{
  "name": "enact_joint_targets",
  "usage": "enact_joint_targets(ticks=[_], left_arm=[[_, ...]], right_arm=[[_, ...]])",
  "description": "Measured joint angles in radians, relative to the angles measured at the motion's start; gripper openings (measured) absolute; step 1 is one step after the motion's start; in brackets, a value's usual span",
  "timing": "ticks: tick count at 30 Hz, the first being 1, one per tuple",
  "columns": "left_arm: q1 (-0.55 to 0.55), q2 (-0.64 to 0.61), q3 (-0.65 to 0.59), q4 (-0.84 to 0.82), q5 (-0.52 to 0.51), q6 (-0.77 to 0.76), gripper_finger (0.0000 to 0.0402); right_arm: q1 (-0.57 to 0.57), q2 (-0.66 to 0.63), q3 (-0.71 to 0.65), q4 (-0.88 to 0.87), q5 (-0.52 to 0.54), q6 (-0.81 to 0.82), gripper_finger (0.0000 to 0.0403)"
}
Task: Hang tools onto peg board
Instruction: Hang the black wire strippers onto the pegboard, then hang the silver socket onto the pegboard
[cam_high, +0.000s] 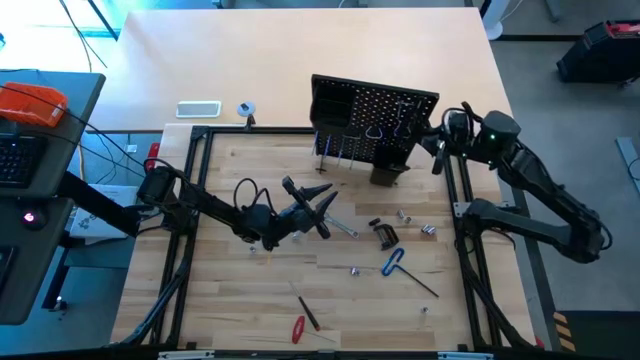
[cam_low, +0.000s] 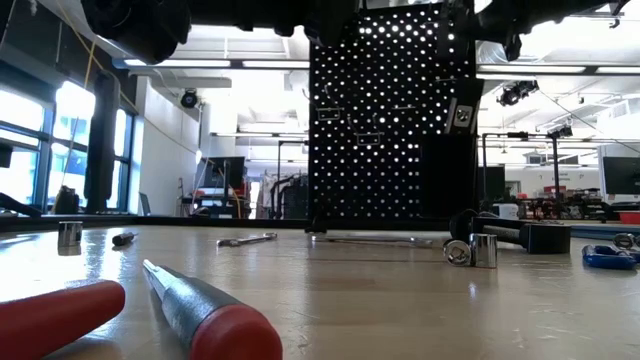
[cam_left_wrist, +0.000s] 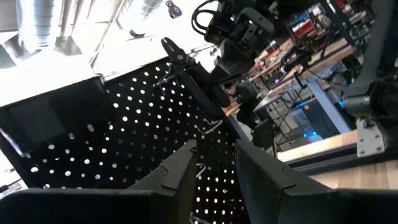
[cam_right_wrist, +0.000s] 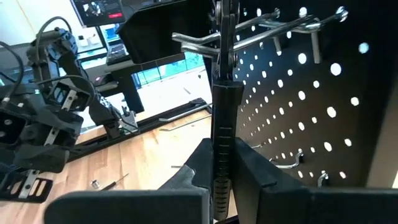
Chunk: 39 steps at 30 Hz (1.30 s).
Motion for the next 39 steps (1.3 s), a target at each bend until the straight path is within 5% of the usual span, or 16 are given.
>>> enact_joint_targets(ticks=[14, 26, 29, 39], left_arm=[[-0.044, 0.0, 0.0, -0.013, -0.105, 0.073, 0.0105], [-0.168, 0.0, 0.0, -0.017, -0.389, 0.296, 0.0105], [-0.189, -0.002, -0.001, -0.037, -0.476, 0.339, 0.0105], [-0.248, -0.005, -0.018, -0.234, -0.491, 0.288, 0.0105]], right_arm=[[-0.022, -0.008, 0.0, -0.037, 0.006, 0.014, 0.0096], [-0.021, -0.104, 0.0, -0.15, 0.015, 0.042, 0.0209], [-0.021, -0.158, 0.0, -0.177, 0.022, 0.063, 0.0218], [0.054, -0.282, 0.0, -0.152, 0.023, 0.226, 0.022]])
